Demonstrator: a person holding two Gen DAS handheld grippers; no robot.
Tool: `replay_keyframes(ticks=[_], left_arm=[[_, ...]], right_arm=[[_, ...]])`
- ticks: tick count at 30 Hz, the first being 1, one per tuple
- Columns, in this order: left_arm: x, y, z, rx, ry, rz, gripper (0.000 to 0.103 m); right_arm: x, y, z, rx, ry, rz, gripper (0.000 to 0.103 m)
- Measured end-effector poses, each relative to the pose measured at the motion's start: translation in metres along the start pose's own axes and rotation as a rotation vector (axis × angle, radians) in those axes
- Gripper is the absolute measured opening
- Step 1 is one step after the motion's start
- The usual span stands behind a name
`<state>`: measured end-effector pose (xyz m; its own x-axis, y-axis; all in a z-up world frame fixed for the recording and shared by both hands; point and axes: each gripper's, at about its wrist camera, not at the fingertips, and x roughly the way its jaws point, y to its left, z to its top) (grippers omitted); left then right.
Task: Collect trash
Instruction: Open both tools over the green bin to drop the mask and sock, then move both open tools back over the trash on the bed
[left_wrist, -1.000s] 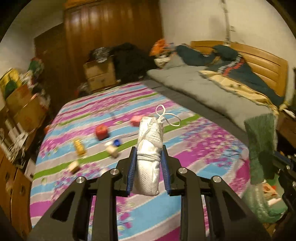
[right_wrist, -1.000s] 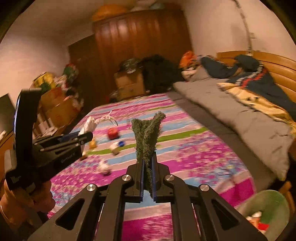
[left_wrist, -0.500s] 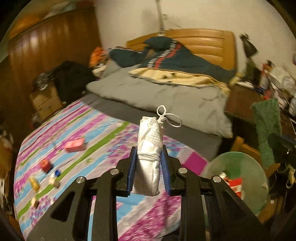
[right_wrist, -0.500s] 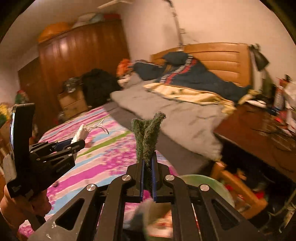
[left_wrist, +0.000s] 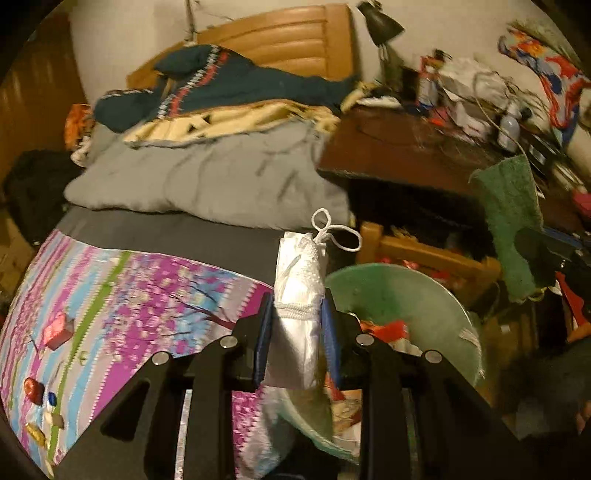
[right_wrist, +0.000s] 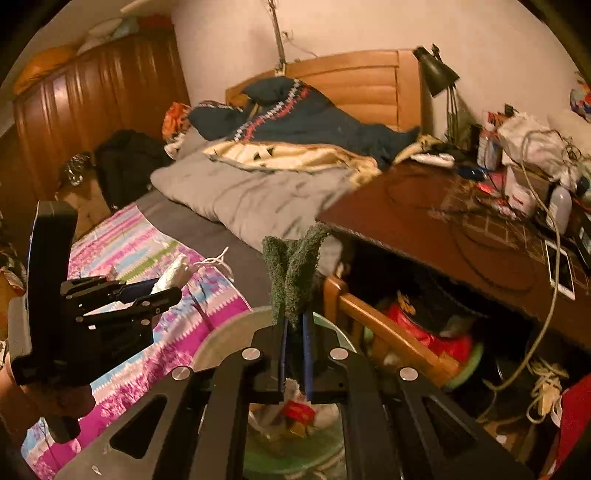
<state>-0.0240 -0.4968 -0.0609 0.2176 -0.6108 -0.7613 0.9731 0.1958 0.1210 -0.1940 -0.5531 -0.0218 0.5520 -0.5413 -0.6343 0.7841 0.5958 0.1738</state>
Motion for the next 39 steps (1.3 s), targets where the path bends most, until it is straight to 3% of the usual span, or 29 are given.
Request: replay_keyframes(ticks=[7,8,9,10,11,14,23,31,39], left_arm=[[0.008,-0.019,-0.004,0.063,0.042,-0.076,0.029],[0.013,-0.020,-0.006,0.072,0.073,-0.090,0.047],[0.014,-0.019,-0.006,0.064,0.079,-0.089,0.058],[0.014,-0.015,-0.007,0.046,0.071,-0.093,0.068],[0.013,-0.012,-0.008,0.033,0.068,-0.106,0.068],[0.013,-0.001,-0.009,-0.023,0.082,-0.132,0.068],[-0.002,0.015,-0.018,-0.062,0.058,-0.079,0.068],[-0.027,0.065,-0.054,-0.167,0.020,0.044,0.068],[-0.074,0.163,-0.140,-0.405,0.014,0.233,0.068]], right_arm=[[0.005,-0.012,-0.015,0.042,0.037,0.024,0.008],[0.006,-0.011,-0.016,0.037,0.050,0.036,0.013],[0.007,-0.012,-0.018,0.037,0.050,0.027,0.033],[0.004,-0.012,-0.017,0.041,0.043,0.025,0.044],[0.002,-0.014,-0.018,0.047,0.023,0.027,0.055],[-0.003,-0.015,-0.018,0.055,0.011,0.025,0.055],[-0.008,0.000,-0.012,0.047,-0.014,0.054,0.055],[-0.006,0.048,-0.005,0.012,-0.043,0.134,0.055],[0.018,0.149,-0.004,-0.097,-0.019,0.283,0.055]])
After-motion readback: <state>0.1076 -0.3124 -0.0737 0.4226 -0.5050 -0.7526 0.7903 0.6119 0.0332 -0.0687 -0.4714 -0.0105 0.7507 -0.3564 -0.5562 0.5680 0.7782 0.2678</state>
